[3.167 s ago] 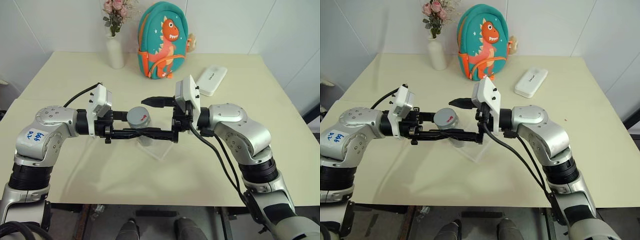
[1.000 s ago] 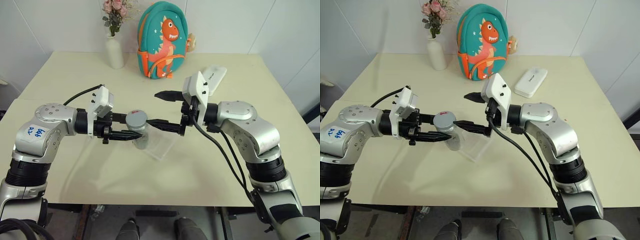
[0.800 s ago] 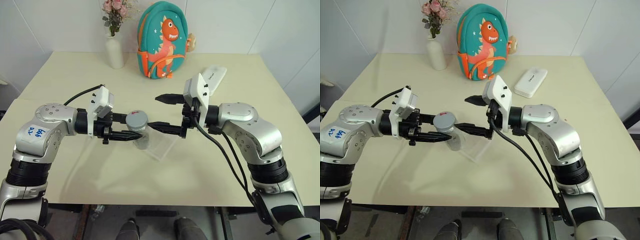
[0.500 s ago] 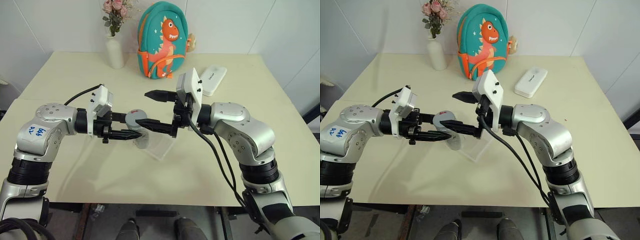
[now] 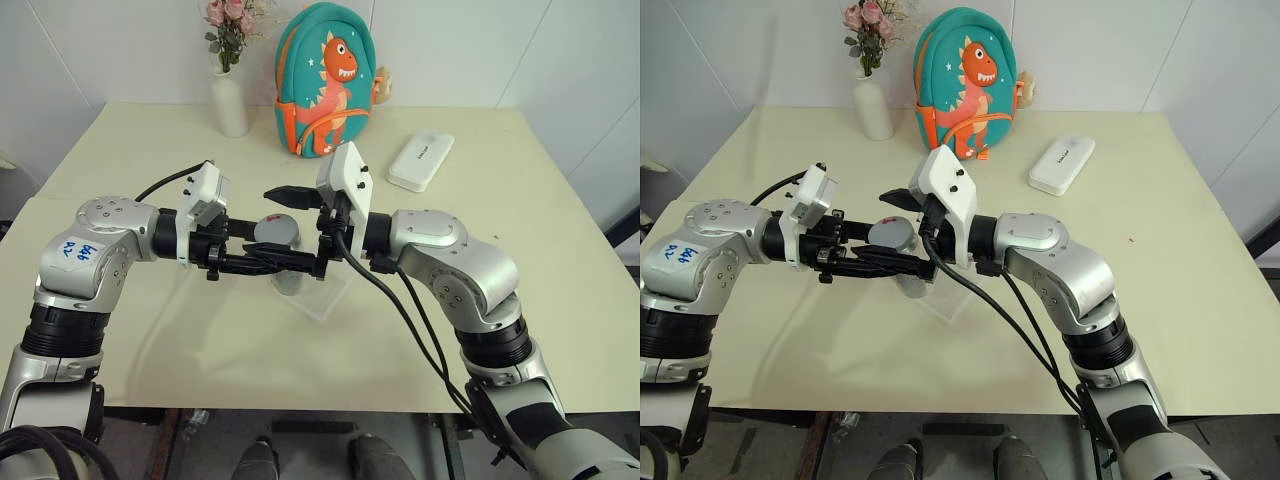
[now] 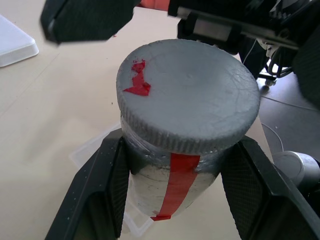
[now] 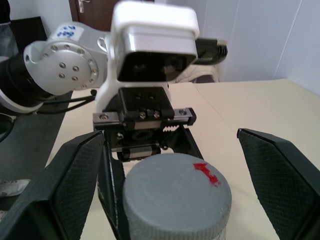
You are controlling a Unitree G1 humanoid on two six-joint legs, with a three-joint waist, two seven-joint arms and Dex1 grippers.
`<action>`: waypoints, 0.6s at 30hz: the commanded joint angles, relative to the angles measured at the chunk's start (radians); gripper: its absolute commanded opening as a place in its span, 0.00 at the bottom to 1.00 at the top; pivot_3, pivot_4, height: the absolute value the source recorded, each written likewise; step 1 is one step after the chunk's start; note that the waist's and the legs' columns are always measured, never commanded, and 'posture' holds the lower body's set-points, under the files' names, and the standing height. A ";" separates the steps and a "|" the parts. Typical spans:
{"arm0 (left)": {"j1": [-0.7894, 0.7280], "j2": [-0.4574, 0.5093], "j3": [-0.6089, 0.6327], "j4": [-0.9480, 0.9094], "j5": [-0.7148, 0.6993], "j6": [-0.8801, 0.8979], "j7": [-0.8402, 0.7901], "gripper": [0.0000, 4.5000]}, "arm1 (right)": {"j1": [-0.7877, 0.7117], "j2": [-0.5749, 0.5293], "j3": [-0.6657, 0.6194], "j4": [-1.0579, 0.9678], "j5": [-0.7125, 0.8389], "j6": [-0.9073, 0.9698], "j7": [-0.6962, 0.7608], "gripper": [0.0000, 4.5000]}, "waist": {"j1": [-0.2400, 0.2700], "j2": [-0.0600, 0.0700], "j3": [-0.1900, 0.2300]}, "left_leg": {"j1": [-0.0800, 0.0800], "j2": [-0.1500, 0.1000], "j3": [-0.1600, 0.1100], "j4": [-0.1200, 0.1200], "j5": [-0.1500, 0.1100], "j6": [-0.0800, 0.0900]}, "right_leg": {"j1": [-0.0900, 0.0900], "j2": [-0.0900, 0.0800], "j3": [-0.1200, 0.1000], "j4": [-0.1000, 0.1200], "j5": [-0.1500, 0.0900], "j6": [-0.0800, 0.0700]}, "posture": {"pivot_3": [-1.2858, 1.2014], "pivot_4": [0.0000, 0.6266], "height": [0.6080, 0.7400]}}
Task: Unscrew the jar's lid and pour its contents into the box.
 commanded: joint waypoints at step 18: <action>-0.010 0.004 0.010 -0.030 0.007 -0.015 0.001 0.53 | -0.032 0.009 -0.001 0.063 -0.089 -0.086 0.027 0.99 | 0.000 0.000 0.000 | 0.000 0.000 0.000 0.000 0.000 0.000 | 0.000 0.000 0.000 0.000 0.000 0.000 | 0.52 0.24 1.00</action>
